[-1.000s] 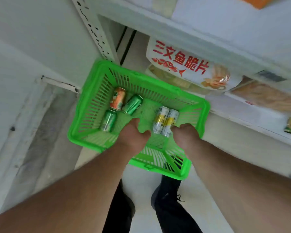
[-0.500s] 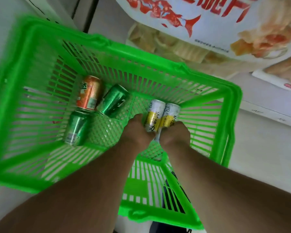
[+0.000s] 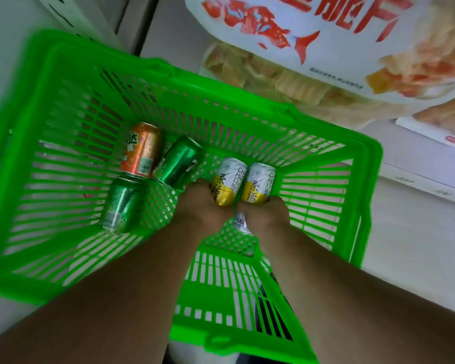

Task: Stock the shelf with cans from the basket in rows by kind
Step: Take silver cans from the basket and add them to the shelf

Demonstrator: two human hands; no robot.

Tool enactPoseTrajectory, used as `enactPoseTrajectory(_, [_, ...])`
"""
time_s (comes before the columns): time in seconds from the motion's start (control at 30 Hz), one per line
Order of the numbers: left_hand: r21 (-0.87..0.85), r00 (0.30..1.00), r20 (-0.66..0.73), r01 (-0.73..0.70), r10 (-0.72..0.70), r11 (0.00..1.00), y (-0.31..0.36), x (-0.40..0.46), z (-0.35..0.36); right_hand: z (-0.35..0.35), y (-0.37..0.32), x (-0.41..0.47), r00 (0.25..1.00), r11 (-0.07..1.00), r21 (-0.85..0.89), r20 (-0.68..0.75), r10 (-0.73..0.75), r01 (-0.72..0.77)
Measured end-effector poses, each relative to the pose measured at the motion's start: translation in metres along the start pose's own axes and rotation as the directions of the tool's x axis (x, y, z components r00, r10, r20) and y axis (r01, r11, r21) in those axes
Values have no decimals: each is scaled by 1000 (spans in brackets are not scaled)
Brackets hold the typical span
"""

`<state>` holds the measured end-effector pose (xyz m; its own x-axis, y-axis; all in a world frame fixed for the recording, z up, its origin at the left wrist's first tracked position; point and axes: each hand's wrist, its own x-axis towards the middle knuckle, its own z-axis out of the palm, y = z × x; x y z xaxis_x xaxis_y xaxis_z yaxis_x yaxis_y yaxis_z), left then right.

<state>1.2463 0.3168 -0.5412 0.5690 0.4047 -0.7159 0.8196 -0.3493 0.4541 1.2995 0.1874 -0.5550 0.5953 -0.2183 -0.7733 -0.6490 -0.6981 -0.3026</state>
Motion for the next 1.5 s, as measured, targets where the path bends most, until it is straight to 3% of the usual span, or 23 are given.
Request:
enactPoseTrajectory(0.23, [-189,995,-92,4,-21,982,50,-134,-95,-78,-37,-134,991,989,110,71,-110,102])
enactPoseTrajectory(0.5, [-299,986,-136,-132,95,945,132,-315,-227,-216,-103,-340,953,949,194,129,-276,248])
enactPoseTrajectory(0.67, [-303,976,-146,-197,159,932,205,-442,-320,-313,-136,-471,917,903,233,86,-389,361])
enactPoseTrajectory(0.9, [-245,913,-167,-404,372,881,272,-578,-398,-419,-151,-618,860,812,299,-66,-506,501])
enactPoseTrajectory(1.13, [-221,795,-133,-606,591,764,320,-666,-429,-481,-136,-688,818,743,344,-223,-530,574])
enactPoseTrajectory(1.3, [-213,754,-121,-655,646,725,352,-692,-429,-519,-125,-711,790,711,353,-355,-500,609])
enactPoseTrajectory(1.5, [-228,715,-139,-697,685,680,389,-718,-411,-562,-108,-709,776,674,394,-408,-480,624])
